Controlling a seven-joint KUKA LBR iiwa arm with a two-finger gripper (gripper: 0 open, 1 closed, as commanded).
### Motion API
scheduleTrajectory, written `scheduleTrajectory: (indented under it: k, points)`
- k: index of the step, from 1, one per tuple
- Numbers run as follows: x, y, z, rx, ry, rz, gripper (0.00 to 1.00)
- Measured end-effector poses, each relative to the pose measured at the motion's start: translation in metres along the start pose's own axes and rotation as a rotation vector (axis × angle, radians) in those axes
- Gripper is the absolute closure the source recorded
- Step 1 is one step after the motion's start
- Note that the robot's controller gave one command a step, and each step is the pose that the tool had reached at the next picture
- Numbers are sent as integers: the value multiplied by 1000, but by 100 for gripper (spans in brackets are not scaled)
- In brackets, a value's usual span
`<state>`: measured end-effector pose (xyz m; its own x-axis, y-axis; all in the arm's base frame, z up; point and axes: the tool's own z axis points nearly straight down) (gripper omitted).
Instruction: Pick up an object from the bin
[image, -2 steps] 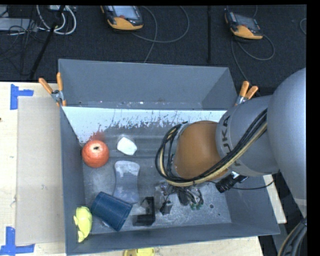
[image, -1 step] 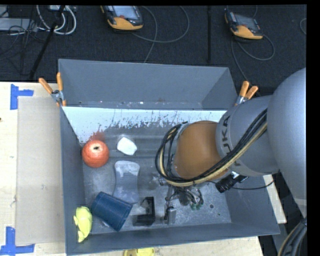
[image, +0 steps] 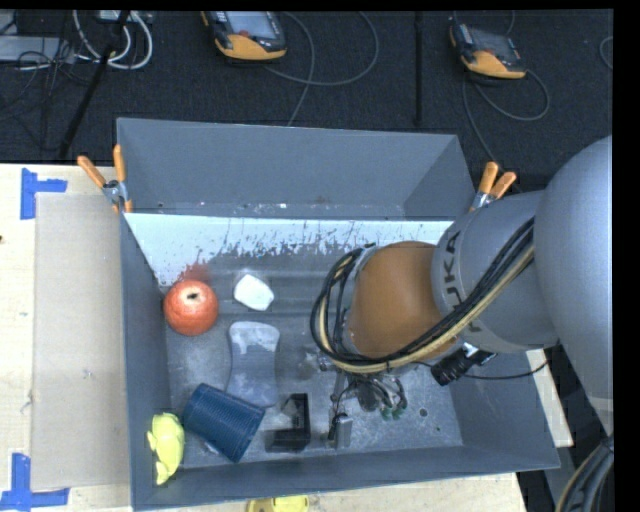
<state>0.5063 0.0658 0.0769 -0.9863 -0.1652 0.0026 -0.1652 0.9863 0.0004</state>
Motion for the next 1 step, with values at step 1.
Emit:
scheduleTrajectory:
  k: [1]
  points:
    - [-4,26,3,3,-2,-113,0]
